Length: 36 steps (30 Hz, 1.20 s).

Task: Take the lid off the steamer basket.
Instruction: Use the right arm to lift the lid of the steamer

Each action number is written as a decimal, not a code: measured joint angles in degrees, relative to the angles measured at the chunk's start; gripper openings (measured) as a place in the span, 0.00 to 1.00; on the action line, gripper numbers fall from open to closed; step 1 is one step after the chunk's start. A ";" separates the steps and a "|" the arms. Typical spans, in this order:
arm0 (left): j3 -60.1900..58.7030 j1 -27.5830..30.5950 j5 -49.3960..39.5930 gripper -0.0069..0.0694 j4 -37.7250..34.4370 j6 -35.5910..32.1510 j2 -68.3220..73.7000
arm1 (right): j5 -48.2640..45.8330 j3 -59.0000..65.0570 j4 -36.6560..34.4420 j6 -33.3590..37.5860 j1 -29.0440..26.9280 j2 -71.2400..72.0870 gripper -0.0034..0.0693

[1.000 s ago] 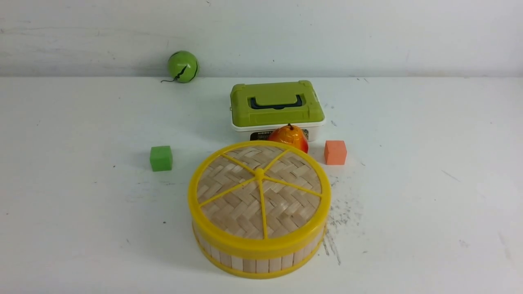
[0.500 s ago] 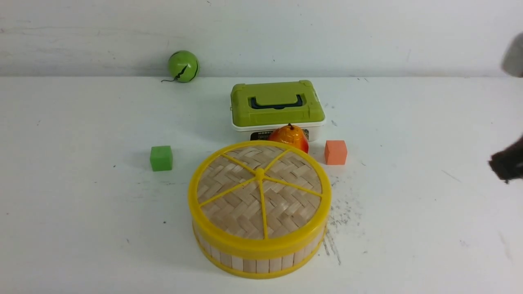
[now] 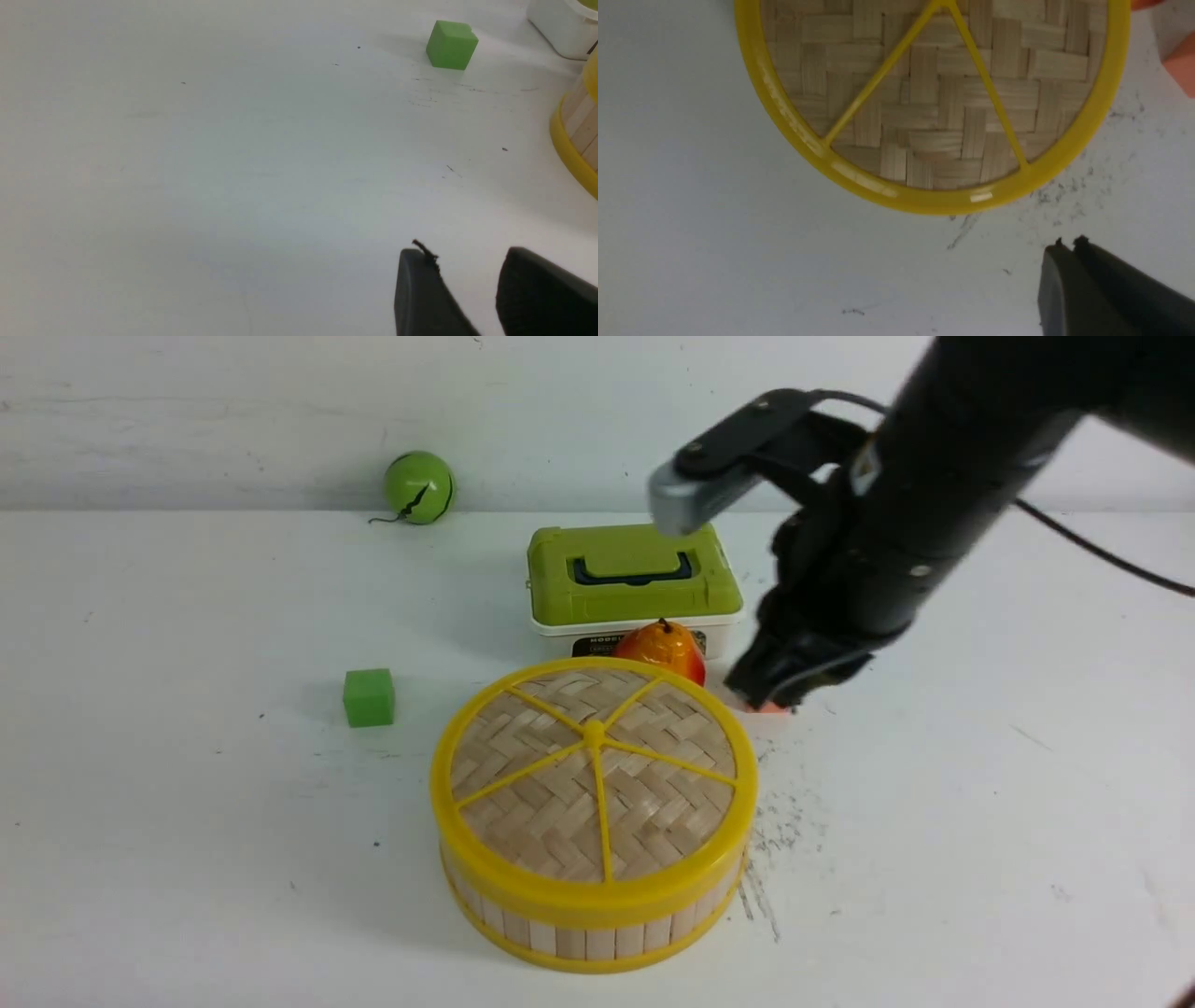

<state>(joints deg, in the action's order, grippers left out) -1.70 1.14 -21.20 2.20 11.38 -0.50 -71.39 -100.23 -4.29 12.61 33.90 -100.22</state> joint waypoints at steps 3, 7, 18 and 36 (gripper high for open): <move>0.00 0.00 0.00 0.40 0.00 0.00 0.00 | 0.00 -5.53 0.00 0.00 1.88 -6.14 0.20; 0.00 0.00 0.00 0.40 0.00 0.00 0.00 | 0.06 -10.60 0.05 0.00 3.12 -11.33 0.35; 0.00 0.00 0.00 0.40 0.00 0.00 0.00 | 4.92 -17.86 0.61 -4.67 3.81 -22.87 0.59; 0.00 0.00 0.00 0.40 0.00 0.00 0.00 | 3.87 -18.44 0.42 -4.72 3.81 -24.33 0.19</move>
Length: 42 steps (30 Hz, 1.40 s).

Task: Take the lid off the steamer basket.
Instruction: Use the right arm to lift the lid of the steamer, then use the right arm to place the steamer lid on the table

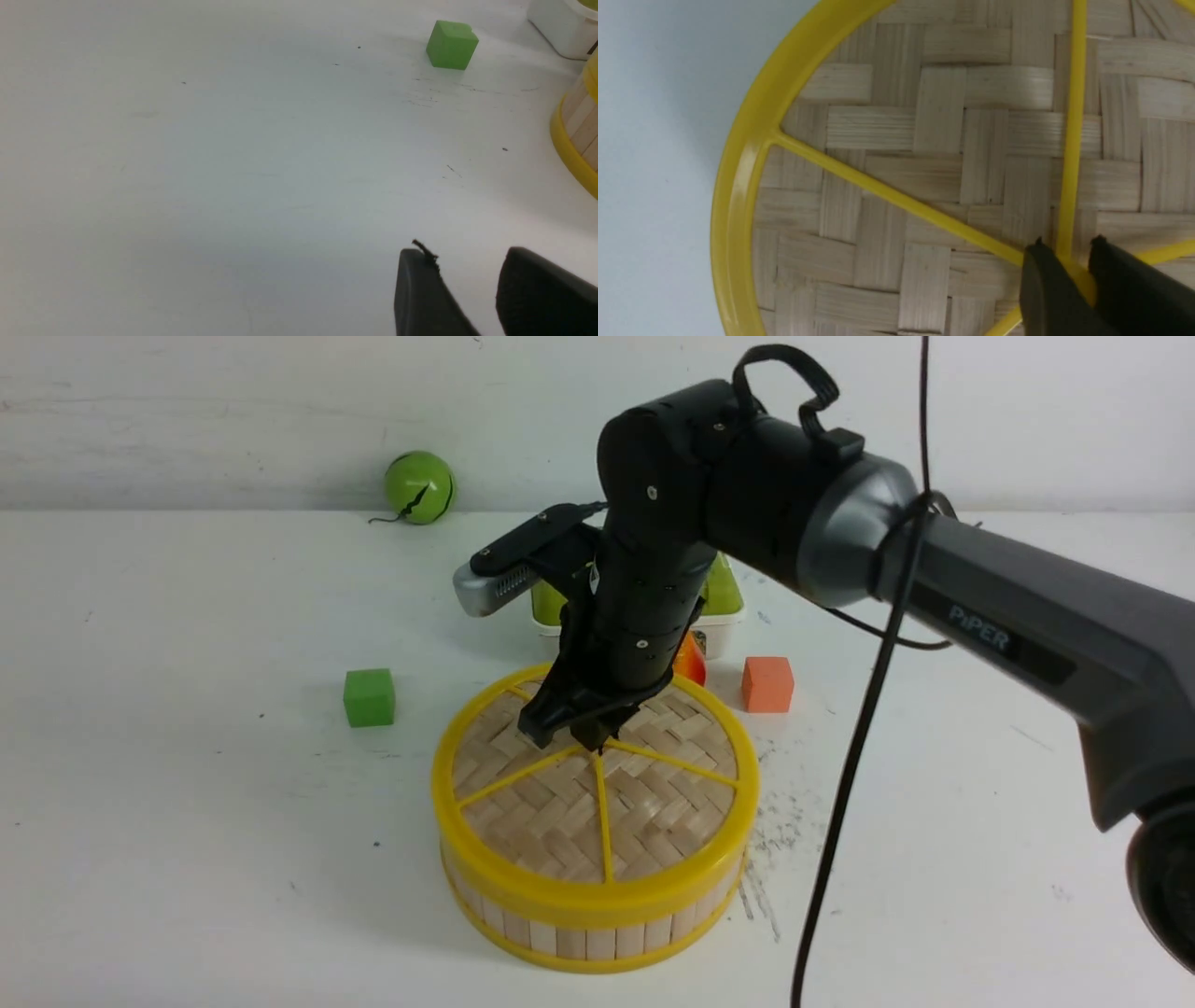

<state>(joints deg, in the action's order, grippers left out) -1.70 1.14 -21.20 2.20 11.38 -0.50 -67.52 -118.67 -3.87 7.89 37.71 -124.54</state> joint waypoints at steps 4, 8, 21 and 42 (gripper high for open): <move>0.00 0.00 0.00 0.40 0.00 0.00 0.00 | -2.62 -2.38 -0.20 0.00 0.00 -0.04 0.19; 0.00 0.00 0.00 0.40 0.00 0.00 0.00 | -3.90 -6.97 0.15 0.24 0.00 1.64 0.19; 0.00 0.00 0.00 0.40 0.00 0.00 0.00 | -4.11 7.72 0.71 1.31 -5.94 28.00 0.19; 0.00 0.00 0.00 0.40 0.00 0.00 0.00 | 25.82 54.04 -1.26 0.27 -33.66 31.35 0.19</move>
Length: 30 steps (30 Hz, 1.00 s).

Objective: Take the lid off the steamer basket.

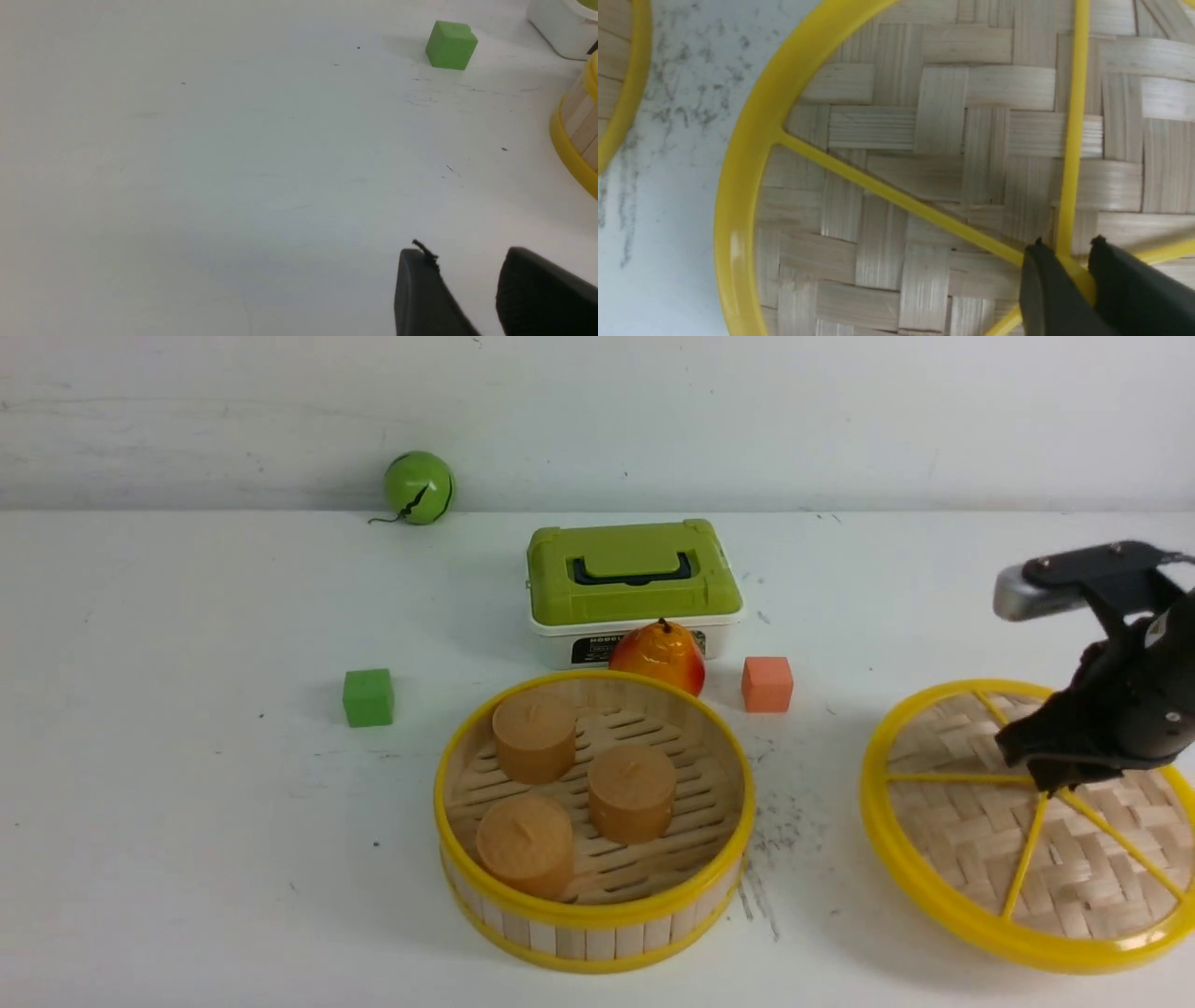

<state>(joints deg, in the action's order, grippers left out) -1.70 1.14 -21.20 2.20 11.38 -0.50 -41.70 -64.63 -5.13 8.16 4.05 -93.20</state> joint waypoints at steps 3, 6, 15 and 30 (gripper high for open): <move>0.00 0.00 0.00 0.40 0.00 0.00 0.00 | 3.15 0.20 -1.98 0.00 0.00 -4.12 0.19; 0.00 0.00 0.00 0.40 0.00 0.00 0.00 | 5.15 0.20 -3.73 0.00 0.00 -7.00 0.19; 0.00 0.00 0.00 0.40 0.00 0.00 0.00 | 8.42 0.09 -5.57 0.00 0.00 -8.27 0.29; 0.00 0.00 0.00 0.40 0.00 0.00 0.00 | 8.30 7.40 -8.90 2.23 0.00 26.43 0.51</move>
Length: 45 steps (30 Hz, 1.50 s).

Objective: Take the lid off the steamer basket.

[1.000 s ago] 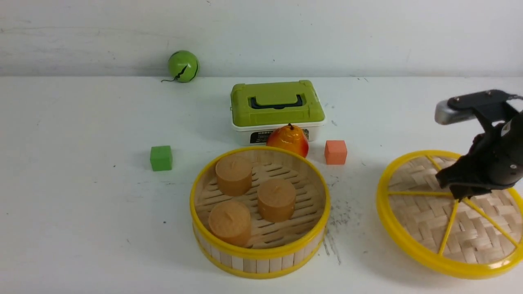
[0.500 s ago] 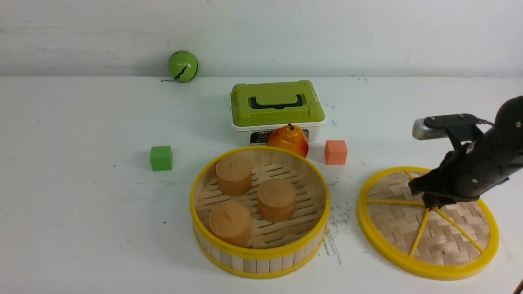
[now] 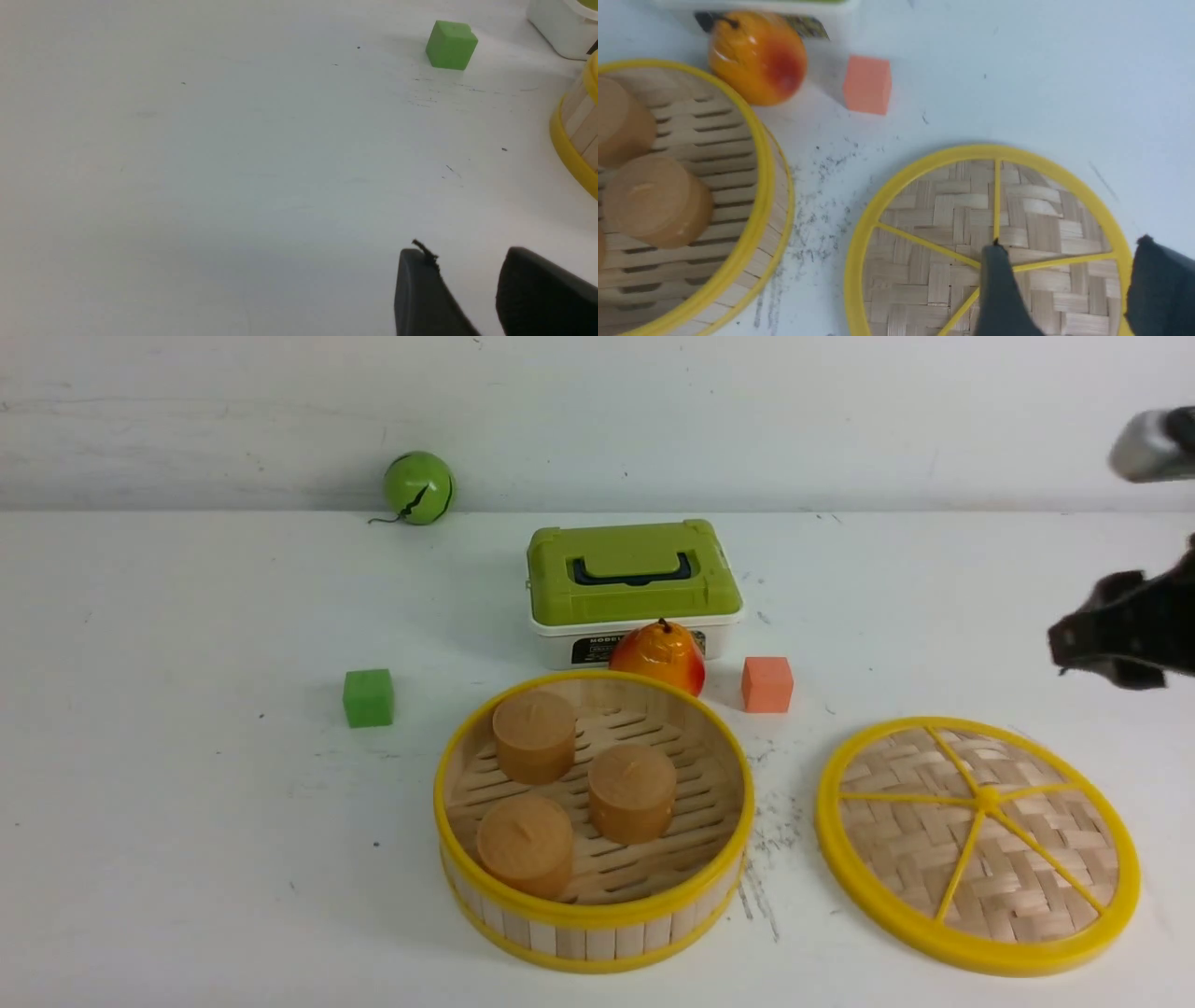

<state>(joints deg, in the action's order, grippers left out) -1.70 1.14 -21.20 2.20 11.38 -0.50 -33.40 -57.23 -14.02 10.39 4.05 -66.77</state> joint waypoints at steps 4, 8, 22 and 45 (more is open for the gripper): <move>0.00 0.00 0.00 0.40 0.00 0.00 0.00 | 3.65 7.77 -0.62 0.62 0.00 12.20 0.33; 0.00 0.00 0.00 0.40 0.00 0.00 0.00 | 8.11 15.91 -1.30 0.79 0.00 24.50 0.09; 0.00 0.00 0.00 0.40 0.00 0.00 0.00 | 10.31 23.41 -2.31 0.74 0.00 41.93 0.02; 0.00 0.00 0.00 0.40 0.00 0.00 0.00 | 9.84 36.71 0.21 0.46 0.00 50.15 0.03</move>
<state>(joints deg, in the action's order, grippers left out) -1.70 1.14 -21.20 2.20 11.38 -0.50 -23.56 -20.53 -13.82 10.85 4.05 -16.62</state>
